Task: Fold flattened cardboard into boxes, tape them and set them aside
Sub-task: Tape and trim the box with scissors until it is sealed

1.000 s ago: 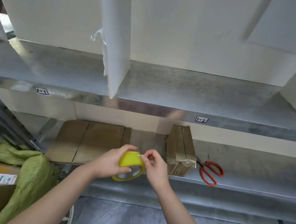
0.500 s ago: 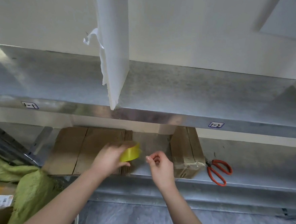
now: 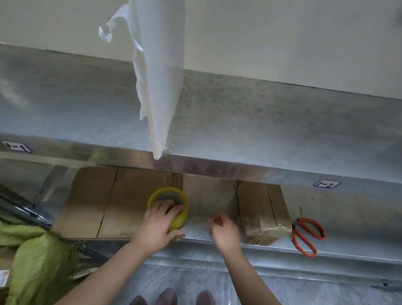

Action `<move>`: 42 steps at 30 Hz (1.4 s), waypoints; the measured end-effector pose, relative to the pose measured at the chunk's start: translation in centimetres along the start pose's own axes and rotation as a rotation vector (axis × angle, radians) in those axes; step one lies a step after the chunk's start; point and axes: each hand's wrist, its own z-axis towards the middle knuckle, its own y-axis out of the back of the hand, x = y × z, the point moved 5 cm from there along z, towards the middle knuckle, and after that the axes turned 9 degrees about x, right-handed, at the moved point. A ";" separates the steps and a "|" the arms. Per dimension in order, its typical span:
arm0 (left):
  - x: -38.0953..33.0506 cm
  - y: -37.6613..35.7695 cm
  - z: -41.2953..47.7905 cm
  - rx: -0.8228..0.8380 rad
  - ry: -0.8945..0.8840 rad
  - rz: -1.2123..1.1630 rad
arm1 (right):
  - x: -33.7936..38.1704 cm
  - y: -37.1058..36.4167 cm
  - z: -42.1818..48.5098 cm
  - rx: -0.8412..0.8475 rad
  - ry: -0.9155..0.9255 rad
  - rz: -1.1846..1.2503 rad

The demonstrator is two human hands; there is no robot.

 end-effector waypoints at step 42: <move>-23.7 -1.0 -0.6 -0.231 0.125 -0.070 | -6.2 18.1 -9.0 -0.344 0.676 -0.601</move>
